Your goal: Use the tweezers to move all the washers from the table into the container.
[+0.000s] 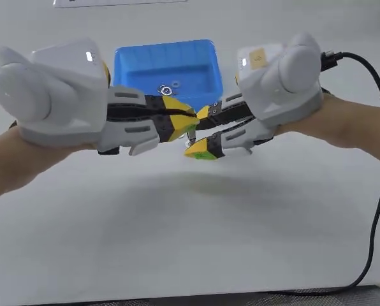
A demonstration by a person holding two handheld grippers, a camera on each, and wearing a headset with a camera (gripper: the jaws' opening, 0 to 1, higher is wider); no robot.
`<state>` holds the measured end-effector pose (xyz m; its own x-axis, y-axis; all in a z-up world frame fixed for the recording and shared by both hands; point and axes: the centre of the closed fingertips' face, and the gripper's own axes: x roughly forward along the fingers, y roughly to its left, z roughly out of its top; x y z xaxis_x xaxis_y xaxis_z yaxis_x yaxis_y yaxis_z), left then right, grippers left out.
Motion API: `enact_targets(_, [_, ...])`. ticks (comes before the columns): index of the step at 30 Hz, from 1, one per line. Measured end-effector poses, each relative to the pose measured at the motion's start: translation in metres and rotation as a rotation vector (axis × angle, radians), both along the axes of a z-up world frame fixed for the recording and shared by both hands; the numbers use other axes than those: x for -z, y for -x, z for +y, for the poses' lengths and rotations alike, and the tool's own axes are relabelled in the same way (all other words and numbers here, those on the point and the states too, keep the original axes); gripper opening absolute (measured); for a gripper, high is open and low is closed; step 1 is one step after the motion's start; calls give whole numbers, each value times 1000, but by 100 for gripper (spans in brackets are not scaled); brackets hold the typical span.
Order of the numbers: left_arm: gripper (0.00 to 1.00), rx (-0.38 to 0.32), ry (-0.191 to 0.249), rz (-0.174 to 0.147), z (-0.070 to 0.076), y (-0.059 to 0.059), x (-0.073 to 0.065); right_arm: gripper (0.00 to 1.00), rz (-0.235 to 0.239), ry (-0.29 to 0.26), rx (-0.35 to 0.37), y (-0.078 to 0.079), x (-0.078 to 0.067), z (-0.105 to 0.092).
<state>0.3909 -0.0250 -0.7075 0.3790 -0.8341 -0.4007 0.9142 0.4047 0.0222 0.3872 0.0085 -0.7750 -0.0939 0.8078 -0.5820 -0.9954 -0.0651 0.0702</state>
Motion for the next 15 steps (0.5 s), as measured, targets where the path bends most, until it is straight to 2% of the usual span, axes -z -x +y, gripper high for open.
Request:
enact_targets(6, [6,-2,1,4,0,0,1,17,7,-12,-18,2,0,1])
enact_targets(15, [6,13,-6,7,1,1,3,13,9,2,-49,0,4,0])
